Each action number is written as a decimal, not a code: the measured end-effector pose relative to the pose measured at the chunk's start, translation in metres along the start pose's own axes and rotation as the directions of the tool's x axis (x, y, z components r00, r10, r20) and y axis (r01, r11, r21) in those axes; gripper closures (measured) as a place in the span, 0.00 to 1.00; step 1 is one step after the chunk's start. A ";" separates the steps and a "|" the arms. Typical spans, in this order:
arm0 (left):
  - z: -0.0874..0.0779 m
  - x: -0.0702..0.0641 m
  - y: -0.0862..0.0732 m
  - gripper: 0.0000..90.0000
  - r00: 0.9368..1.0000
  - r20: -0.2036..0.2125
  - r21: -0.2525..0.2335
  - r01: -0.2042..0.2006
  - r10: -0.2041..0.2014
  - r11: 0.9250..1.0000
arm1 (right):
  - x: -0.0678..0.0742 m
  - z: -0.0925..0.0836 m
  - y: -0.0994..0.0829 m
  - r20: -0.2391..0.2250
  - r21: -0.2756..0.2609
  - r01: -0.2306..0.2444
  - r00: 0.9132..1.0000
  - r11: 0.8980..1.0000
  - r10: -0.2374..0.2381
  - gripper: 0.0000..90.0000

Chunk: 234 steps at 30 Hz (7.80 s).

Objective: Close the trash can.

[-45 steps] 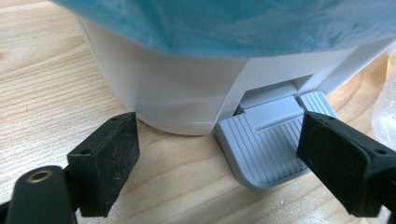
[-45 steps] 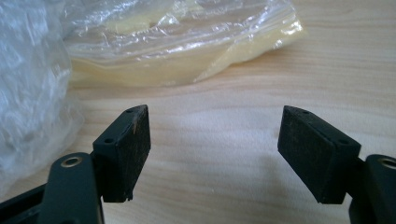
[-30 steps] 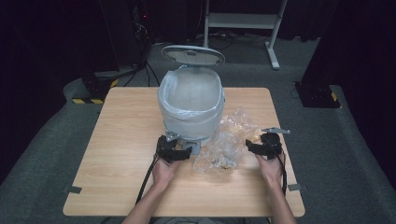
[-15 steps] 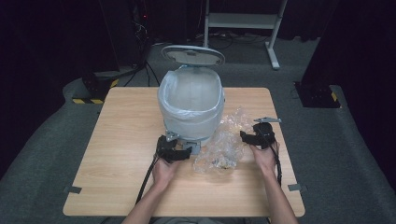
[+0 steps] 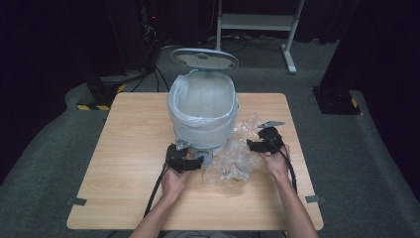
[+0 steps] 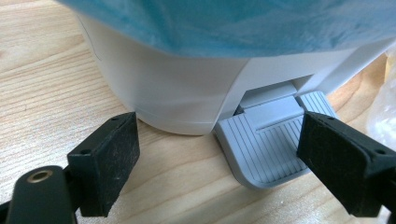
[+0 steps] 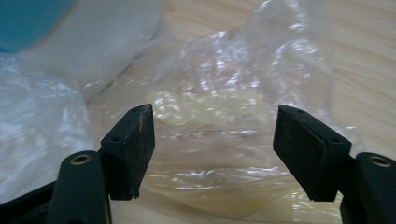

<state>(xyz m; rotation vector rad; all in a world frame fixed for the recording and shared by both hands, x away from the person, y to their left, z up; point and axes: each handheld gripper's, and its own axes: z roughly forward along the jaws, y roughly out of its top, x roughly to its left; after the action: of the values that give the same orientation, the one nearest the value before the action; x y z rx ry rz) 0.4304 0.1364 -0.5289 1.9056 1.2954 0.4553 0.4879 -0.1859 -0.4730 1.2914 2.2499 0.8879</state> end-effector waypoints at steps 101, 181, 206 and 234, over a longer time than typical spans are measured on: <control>0.000 0.001 0.000 0.15 1.000 0.006 0.002 0.002 -0.002 1.000 | -0.046 -0.019 0.006 0.087 -0.105 -0.177 0.979 0.979 0.187 1.00; 0.001 0.002 0.000 0.15 1.000 0.010 0.005 0.005 -0.005 1.000 | 0.006 -0.182 0.037 -0.150 -0.466 -0.040 0.988 0.884 -0.034 1.00; 0.001 0.002 0.000 0.15 1.000 0.011 0.004 0.006 -0.007 1.000 | 0.040 -0.163 0.092 -0.174 -0.500 0.036 0.975 0.865 -0.140 1.00; 0.000 0.002 0.000 0.15 1.000 0.009 0.005 0.006 -0.006 1.000 | 0.075 -0.117 0.144 -0.176 -0.473 0.082 0.967 0.877 -0.185 1.00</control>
<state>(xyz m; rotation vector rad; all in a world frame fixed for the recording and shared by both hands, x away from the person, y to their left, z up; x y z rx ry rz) 0.4315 0.1376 -0.5292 1.9054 1.2965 0.4402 0.4676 -0.1057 -0.2911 0.8428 2.0636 1.4619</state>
